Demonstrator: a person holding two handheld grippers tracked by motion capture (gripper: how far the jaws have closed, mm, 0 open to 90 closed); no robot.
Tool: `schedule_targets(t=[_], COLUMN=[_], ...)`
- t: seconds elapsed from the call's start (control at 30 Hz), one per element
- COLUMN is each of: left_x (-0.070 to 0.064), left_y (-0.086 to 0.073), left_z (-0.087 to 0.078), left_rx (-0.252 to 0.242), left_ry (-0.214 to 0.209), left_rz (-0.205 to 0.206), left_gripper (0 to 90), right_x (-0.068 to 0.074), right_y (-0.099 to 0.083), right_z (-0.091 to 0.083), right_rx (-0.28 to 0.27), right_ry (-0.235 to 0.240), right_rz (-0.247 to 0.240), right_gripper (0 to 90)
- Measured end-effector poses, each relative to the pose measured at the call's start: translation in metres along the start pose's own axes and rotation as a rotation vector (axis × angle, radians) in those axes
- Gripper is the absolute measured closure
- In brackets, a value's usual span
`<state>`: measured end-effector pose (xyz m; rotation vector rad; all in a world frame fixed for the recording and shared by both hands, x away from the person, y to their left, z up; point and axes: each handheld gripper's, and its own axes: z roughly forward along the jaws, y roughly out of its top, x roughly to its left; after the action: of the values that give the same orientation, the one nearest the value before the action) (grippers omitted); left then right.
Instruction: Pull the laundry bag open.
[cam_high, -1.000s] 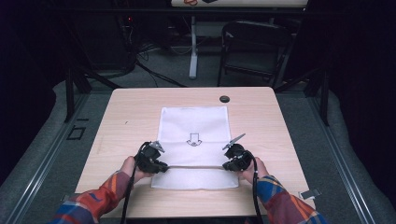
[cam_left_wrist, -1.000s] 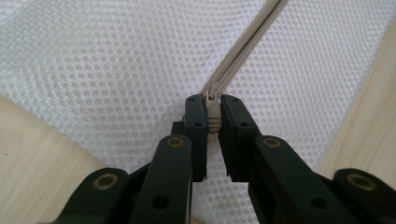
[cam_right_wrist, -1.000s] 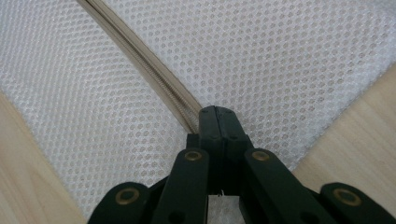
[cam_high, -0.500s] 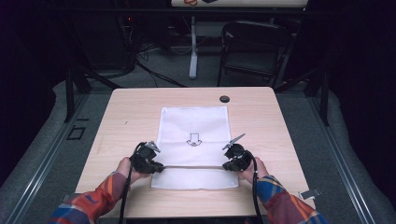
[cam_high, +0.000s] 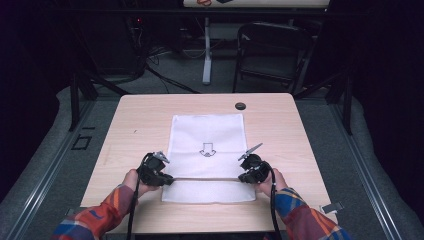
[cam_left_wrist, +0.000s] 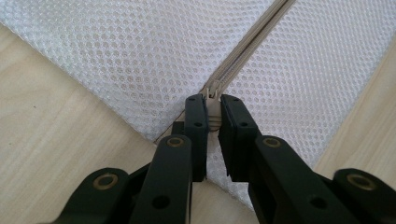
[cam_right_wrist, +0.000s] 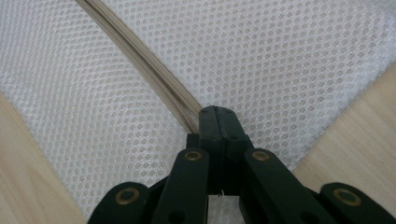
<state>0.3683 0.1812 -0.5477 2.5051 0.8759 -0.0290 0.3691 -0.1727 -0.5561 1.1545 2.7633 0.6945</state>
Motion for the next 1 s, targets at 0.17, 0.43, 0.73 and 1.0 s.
schedule_targets(t=[0.17, 0.43, 0.73, 1.0], left_x=[0.002, 0.002, 0.002, 0.006], left_y=[-0.001, -0.003, -0.006, -0.01], left_z=[-0.001, -0.003, -0.006, -0.01], left_rx=[-0.002, 0.003, 0.004, 0.003], left_ry=[0.0, 0.005, 0.006, 0.005], left_rz=[-0.01, -0.008, -0.024, -0.045], left_gripper=[81.9, 82.0, 81.9, 82.0], right_x=[0.0, 0.0, -0.001, -0.001], right_y=[-0.001, -0.002, -0.002, -0.004], right_z=[0.001, 0.0, 0.0, 0.0], right_rx=[-0.021, -0.018, -0.02, -0.034], right_ry=[0.005, 0.004, 0.008, 0.007], right_rz=[0.007, 0.002, 0.011, 0.013], right_gripper=[90.0, 90.0, 90.0, 90.0])
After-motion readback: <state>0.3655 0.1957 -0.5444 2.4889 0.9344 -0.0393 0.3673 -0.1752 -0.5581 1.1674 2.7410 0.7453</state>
